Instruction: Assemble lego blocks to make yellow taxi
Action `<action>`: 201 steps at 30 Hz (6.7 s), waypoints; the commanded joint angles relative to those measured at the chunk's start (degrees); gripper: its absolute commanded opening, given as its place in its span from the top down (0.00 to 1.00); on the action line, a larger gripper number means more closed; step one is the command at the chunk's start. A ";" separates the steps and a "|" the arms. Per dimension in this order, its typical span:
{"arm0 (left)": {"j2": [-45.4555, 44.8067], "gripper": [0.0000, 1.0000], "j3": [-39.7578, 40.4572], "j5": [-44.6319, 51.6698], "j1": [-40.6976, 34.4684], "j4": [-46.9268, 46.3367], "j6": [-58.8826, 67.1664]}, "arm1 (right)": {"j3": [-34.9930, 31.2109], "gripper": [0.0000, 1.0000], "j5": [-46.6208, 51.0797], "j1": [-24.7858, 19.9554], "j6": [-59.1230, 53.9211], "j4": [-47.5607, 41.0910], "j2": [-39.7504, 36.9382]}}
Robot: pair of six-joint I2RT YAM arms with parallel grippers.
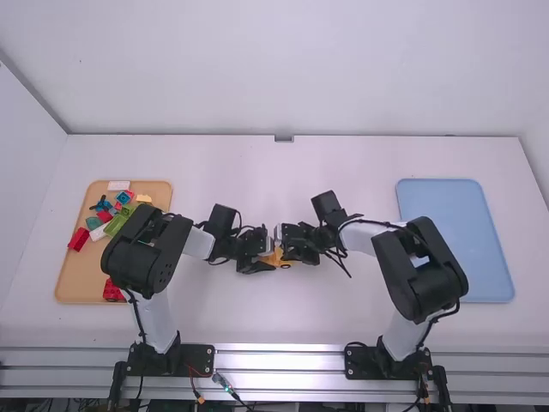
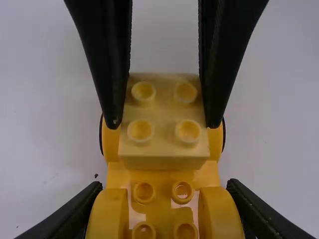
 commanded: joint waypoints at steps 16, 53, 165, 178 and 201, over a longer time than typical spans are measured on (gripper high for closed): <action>0.79 0.46 -0.17 -0.66 0.31 -0.90 -0.24 | 2.10 1.00 -2.43 -0.63 0.55 -3.02 -5.35; 0.79 0.46 -0.17 -0.52 0.31 -1.09 -0.24 | -2.03 1.00 8.63 0.85 3.76 -2.82 2.25; 29.29 0.01 95.56 -45.68 33.68 -90.90 -76.56 | 6.64 0.01 14.86 -8.59 26.27 0.72 -17.29; 28.57 0.03 92.54 -46.99 34.01 -86.82 -84.00 | 6.64 0.01 16.09 -8.09 26.27 2.47 -17.29; 28.52 0.48 85.53 -55.98 34.40 -86.66 -99.32 | 6.64 0.01 16.09 -8.09 27.78 3.28 -17.29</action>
